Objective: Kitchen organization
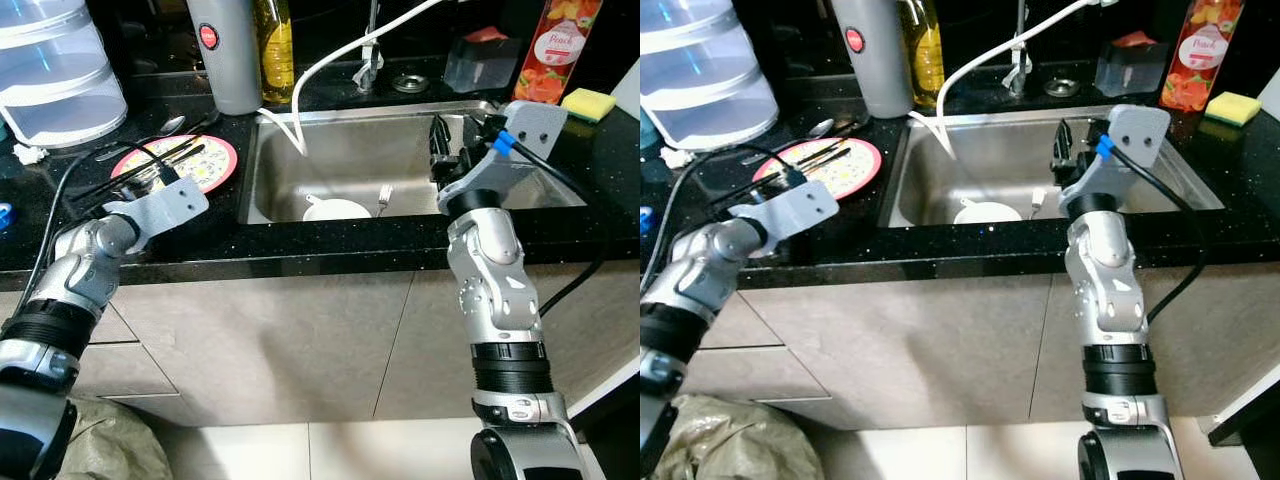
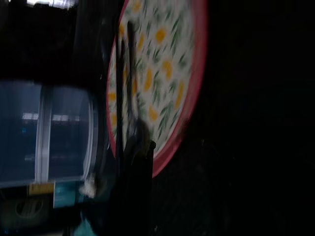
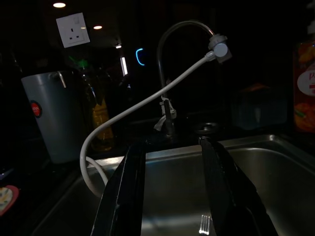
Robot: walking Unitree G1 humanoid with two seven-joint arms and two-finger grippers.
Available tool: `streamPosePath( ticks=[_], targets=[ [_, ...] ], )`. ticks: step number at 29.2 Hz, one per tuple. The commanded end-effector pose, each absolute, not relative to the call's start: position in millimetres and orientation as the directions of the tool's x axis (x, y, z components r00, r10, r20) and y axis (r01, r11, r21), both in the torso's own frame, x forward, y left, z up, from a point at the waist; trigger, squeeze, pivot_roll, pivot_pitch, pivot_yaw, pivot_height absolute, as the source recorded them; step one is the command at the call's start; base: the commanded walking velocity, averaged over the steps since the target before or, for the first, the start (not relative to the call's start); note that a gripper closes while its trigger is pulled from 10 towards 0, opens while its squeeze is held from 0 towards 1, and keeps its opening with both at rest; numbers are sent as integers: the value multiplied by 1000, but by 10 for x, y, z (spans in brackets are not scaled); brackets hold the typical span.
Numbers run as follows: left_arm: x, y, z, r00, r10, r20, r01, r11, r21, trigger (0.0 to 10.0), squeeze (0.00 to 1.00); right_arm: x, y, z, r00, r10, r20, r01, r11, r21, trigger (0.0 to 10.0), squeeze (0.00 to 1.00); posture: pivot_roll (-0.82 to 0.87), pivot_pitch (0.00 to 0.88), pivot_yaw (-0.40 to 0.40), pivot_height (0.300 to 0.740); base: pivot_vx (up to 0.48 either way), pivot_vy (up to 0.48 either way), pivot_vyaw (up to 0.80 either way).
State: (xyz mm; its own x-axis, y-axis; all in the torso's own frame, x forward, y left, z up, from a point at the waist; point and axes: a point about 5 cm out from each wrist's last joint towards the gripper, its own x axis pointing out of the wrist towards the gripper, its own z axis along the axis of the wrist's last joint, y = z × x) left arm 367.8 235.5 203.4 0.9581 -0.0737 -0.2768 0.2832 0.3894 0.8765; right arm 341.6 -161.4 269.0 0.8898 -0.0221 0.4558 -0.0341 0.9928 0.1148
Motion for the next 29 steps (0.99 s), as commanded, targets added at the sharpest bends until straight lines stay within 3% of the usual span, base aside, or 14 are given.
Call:
streamPosePath(
  ticks=[1, 10, 11, 13, 14, 15, 16, 17, 18, 19, 20, 29],
  targets=[
    [3653, 2373, 1994, 949, -80, -305, 312, 374, 873, 10000, 0, 3422, -1549, 2726, 889, -3, 458, -55, 992, 113, 10000, 0, 112, 0, 39, 740, 0, 0, 0],
    [3806, 2410, 1804, 941, -23, -338, 325, 339, 883, 9608, 0, 3445, -1574, 2769, 887, 1, 461, -54, 993, 103, 10000, 0, 98, 11, 20, 740, 0, 0, 0],
    [3825, 2406, 1779, 939, -13, -344, 329, 329, 885, 9059, 0, 3446, -1572, 2771, 888, 3, 460, -56, 993, 101, 10000, 0, 98, 11, 20, 740, 0, 0, 0],
    [3838, 2403, 1755, 937, -5, -349, 332, 321, 887, 9059, 0, 3445, -1566, 2770, 888, 7, 459, -59, 993, 98, 10000, 0, 98, 11, 20, 740, 0, 0, 0],
    [3846, 2393, 1744, 936, -3, -352, 336, 308, 890, 7333, 0, 3443, -1564, 2763, 889, 10, 457, -60, 994, 94, 10000, 0, 94, 10, 22, 740, 0, 0, 0],
    [3846, 2393, 1744, 936, -3, -352, 336, 308, 890, 7333, 0, 3443, -1564, 2763, 889, 10, 457, -60, 994, 94, 10000, 0, 94, 10, 22, 740, 0, 0, 0],
    [3869, 2349, 1737, 937, -14, -349, 338, 292, 895, 5765, 0, 3439, -1569, 2757, 890, 10, 456, -58, 994, 93, 10000, 0, 89, 7, 25, 740, 0, 0, 0],
    [3869, 2349, 1737, 937, -14, -349, 338, 292, 895, 5765, 0, 3439, -1569, 2757, 890, 10, 456, -58, 994, 93, 10000, 0, 89, 7, 25, 740, 0, 0, 0],
    [3901, 2280, 1728, 940, -35, -341, 337, 269, 902, 4039, 0, 3433, -1582, 2747, 892, 4, 453, -52, 994, 92, 10000, 0, 83, 15, 29, 740, 0, 0, 0],
    [3901, 2280, 1728, 940, -35, -341, 337, 269, 902, 4039, 0, 3433, -1582, 2747, 892, 4, 453, -52, 994, 92, 10000, 0, 83, 15, 29, 740, 0, 0, 0],
    [3924, 2222, 1723, 941, -56, -335, 338, 238, 910, 0, 0, 3429, -1586, 2756, 891, -2, 453, -46, 994, 95, 10000, 0, 73, 22, 31, 740, 0, 0, 0],
    [3943, 2136, 1708, 945, -91, -313, 325, 187, 927, 0, 0, 3404, -1642, 2761, 890, -23, 454, -20, 996, 90, 10000, 0, 54, 25, 40, 740, 0, 0, 0]
  ],
)
